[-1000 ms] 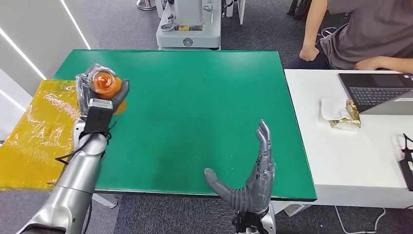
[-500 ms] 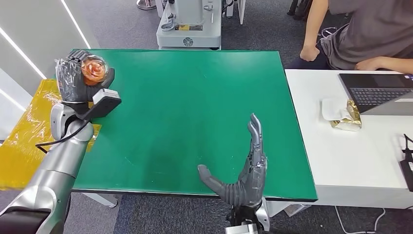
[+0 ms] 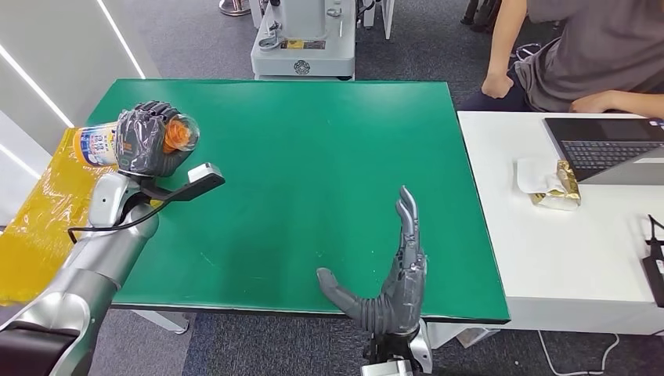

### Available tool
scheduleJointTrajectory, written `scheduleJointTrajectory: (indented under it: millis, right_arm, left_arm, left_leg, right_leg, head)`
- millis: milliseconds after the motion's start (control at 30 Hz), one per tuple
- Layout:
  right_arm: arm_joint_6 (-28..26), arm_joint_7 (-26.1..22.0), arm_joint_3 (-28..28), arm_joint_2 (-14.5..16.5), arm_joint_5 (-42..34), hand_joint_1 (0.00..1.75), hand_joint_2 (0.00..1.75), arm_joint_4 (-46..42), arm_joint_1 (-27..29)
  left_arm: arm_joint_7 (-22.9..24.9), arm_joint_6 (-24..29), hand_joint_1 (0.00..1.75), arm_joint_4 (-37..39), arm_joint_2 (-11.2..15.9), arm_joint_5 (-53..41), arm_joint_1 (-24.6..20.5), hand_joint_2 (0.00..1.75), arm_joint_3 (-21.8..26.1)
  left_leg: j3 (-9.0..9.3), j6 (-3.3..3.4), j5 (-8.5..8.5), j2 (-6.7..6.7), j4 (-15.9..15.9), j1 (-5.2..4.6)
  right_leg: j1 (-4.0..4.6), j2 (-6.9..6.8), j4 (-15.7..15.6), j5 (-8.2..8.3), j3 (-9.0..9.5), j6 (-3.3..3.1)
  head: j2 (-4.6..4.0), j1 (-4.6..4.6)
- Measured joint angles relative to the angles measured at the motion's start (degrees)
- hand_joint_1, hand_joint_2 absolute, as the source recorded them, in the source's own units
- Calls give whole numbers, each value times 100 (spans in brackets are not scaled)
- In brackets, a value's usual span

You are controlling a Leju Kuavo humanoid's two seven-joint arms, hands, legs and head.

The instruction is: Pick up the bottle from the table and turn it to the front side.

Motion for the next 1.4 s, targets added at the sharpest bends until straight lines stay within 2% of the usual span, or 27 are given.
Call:
scheduleJointTrajectory:
  millis: [1400]
  right_arm:
    - [0,0,1,1,0,0,175,20,13]
  left_arm:
    - [0,2,175,145,16,0,-14,175,-68]
  left_leg:
    - [0,0,0,0,0,0]
  right_leg:
    - [0,0,0,0,0,0]
  head:
    - [0,0]
